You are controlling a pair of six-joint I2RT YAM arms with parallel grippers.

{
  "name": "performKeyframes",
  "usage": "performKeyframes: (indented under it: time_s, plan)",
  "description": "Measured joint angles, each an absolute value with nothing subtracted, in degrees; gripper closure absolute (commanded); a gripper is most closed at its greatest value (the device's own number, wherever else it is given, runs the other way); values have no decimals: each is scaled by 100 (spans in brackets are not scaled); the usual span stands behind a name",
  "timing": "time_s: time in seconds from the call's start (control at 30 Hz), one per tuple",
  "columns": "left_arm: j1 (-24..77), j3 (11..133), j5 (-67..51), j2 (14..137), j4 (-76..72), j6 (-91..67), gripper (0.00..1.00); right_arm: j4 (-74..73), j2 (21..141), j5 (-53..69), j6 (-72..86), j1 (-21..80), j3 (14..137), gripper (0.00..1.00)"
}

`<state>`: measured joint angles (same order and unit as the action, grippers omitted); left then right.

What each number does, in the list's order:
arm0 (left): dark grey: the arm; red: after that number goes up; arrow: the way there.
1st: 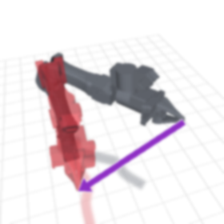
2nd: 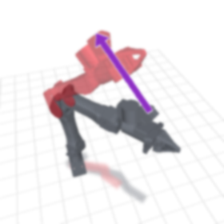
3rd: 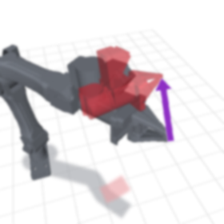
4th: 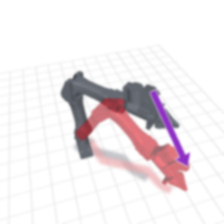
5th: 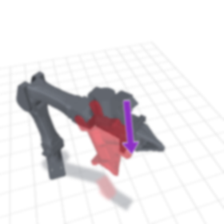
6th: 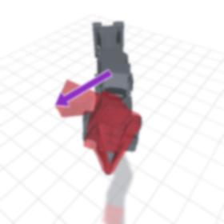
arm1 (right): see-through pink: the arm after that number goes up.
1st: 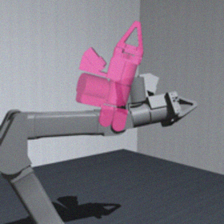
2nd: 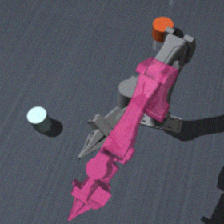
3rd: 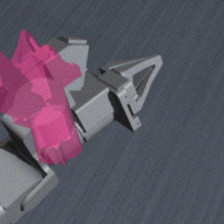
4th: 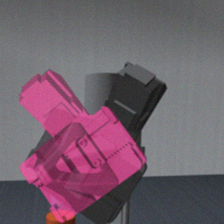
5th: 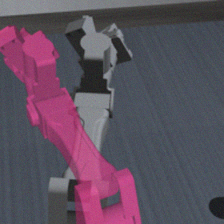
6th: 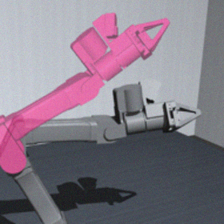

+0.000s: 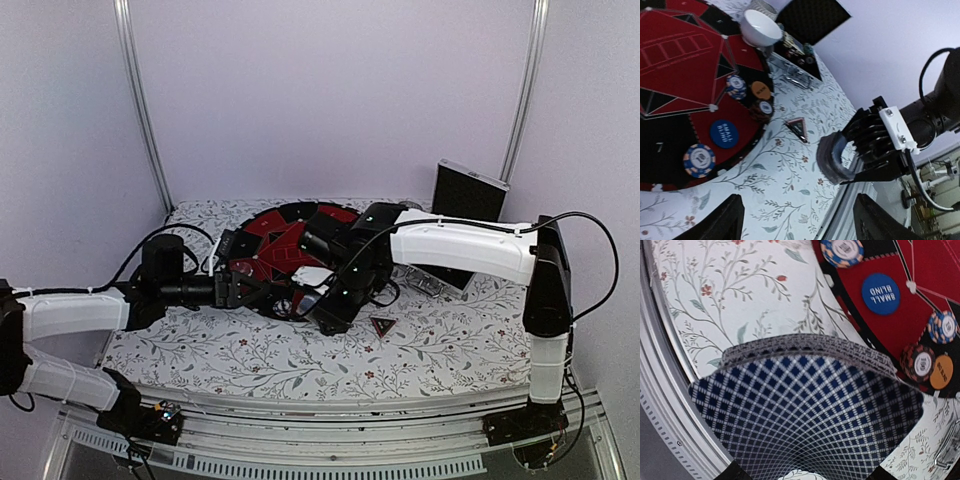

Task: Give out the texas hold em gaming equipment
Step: Pass from the right arm to the left

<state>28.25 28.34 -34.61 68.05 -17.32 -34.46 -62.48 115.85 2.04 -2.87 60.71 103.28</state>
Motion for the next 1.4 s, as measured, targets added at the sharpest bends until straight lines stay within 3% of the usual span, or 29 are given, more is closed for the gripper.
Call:
performKeyframes:
  time_s: [0.17, 0.5, 0.7, 0.87, 1.07, 1.27, 1.4]
  plan:
    - [3155, 2670, -3782, 6628, -2410, -3033, 21, -6302, 11775, 408, -751, 6254, 10851, 49]
    - [3586, 1308, -2952, 4545, -3837, -1710, 10, -6514, 11795, 600, -987, 6222, 10997, 49]
    - [3693, 1302, -2014, 5666, -4379, -3076, 27, -6552, 11795, 563, -939, 6222, 11146, 49]
    - [3697, 1772, -1938, 6573, -4287, -4379, 28, -6543, 11795, 489, -899, 6222, 11146, 48]
    - [3559, 2869, -2661, 7247, -3839, -4831, 30, -6554, 11795, 338, -906, 6219, 11146, 48]
    - [3210, 3006, -3719, 7787, -3986, -5347, 25, -6687, 11848, 250, -923, 6217, 11146, 48]
    - [3052, 2941, -4095, 7979, -4445, -5745, 27, -6654, 11850, 248, -934, 6219, 11148, 48]
